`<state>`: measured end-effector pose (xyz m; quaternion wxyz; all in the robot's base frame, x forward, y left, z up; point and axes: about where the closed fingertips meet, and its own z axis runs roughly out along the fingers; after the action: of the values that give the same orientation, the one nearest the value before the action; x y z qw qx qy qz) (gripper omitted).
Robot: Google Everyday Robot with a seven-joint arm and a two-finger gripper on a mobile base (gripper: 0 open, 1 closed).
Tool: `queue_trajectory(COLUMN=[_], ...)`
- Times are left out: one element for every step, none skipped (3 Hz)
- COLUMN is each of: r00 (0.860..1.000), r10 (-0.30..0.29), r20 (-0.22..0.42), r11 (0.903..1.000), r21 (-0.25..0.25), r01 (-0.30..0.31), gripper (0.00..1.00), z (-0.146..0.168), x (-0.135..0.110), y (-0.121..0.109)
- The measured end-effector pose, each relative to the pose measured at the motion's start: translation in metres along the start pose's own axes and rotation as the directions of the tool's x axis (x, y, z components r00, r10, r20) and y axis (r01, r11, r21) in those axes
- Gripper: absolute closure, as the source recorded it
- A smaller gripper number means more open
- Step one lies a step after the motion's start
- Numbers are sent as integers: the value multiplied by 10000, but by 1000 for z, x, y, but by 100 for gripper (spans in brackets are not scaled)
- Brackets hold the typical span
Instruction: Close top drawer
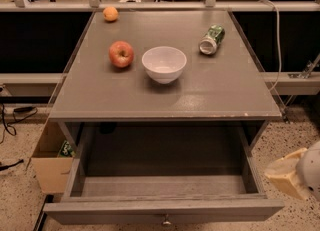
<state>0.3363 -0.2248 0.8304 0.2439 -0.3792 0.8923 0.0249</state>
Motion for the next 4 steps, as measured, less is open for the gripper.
queue_trajectory(r00=[9957, 9839, 9840, 9809], r10=[809, 1626, 1644, 1874], r20=[458, 743, 686, 529], r11=[9955, 9767, 9750, 9647], r21=[-539, -1538, -1625, -1982], r01=[-784, -1497, -1515, -1736], gripper=[100, 100, 100, 100], z=[15, 35, 40, 55], x=[23, 41, 43, 56], y=[26, 61, 63, 75])
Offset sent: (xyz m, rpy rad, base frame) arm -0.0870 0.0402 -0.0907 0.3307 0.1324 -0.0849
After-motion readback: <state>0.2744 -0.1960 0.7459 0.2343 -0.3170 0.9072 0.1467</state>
